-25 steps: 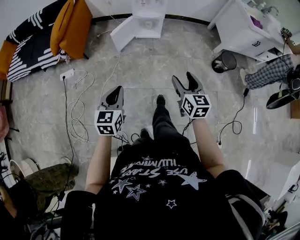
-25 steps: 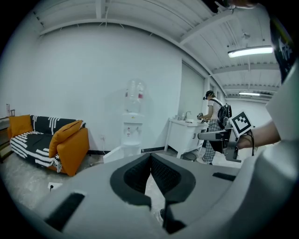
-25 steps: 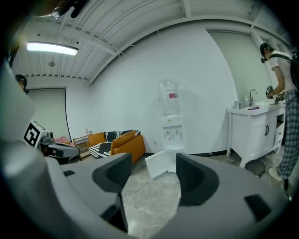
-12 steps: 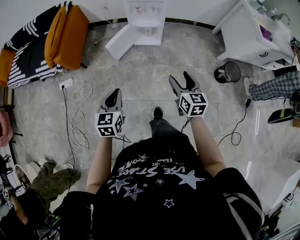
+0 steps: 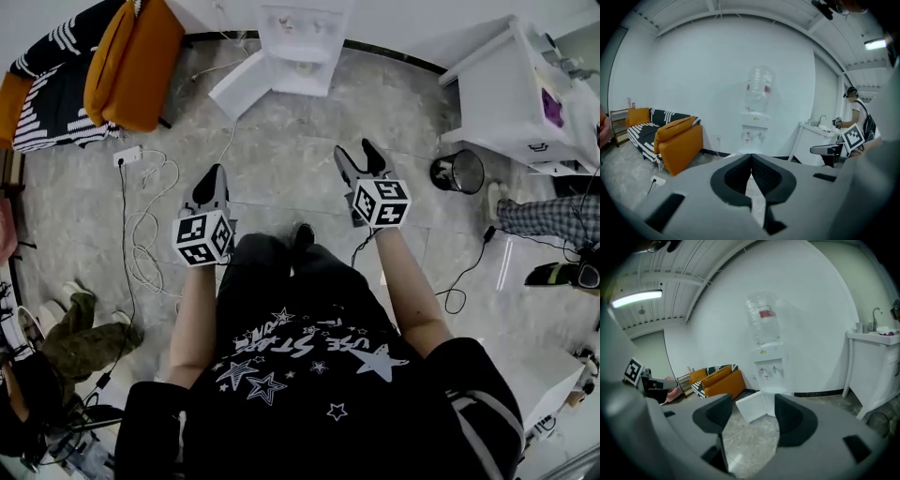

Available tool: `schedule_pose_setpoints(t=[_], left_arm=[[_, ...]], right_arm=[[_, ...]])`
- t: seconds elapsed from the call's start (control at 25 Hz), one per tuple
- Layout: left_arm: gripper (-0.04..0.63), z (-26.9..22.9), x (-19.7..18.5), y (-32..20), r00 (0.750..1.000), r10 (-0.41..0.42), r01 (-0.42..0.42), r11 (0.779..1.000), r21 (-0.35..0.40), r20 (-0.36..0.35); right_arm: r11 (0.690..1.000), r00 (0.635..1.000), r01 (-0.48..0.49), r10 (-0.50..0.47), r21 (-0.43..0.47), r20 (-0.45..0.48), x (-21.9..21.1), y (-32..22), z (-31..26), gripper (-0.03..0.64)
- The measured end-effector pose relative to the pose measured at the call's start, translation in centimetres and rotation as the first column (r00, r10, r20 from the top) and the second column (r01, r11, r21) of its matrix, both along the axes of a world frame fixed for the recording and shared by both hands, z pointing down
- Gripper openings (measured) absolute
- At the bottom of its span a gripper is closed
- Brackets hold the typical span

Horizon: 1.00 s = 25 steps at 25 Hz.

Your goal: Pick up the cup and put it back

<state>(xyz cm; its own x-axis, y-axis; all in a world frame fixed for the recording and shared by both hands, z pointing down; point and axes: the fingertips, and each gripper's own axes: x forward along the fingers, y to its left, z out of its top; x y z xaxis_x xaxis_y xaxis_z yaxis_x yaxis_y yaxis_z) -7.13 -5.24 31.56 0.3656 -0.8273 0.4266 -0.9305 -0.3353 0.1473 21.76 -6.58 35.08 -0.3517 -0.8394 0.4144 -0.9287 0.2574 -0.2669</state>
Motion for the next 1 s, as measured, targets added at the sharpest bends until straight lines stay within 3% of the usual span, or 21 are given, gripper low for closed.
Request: schedule_pose_setpoints(t=[0.12,0.28,0.68,0.84,1.0], left_arm=[[0.011,1.1,-0.3,-1.0,1.0,-0.011,0.01,1.0,-0.019,-0.002],[0.011,3.4,-0.2,-3.7,0.997,0.063,-0.062,0.998,-0.033,0.036],[0.011,12.2,0.3,-17.5,0.976,0.2,-0.199,0.98,-0.02,0.086],[0.011,18.2,0.4,-22.6,0.975,0.205,-0.203,0.979,-0.025,0.083],[0.011,24.9,-0.4,-26.0,0.986,0.16,-0.158,0.987,-0.043,0.053]], right_arm=[[0.999,0.999,0.027,-0.027,-0.024,-0.019,-0.6,-1.8,1.3,0.284],[0.998,0.999,0.021,-0.024,-0.055,-0.042,-1.5,-4.9,3.3,0.282],[0.991,0.991,-0.03,0.013,-0.131,-0.132,-2.9,-16.8,14.1,0.262],[0.985,0.985,-0.085,0.06,-0.147,-0.161,-2.8,-22.3,20.8,0.217],[0.978,0.98,-0.141,0.117,-0.151,-0.161,-3.5,-27.7,27.9,0.181]])
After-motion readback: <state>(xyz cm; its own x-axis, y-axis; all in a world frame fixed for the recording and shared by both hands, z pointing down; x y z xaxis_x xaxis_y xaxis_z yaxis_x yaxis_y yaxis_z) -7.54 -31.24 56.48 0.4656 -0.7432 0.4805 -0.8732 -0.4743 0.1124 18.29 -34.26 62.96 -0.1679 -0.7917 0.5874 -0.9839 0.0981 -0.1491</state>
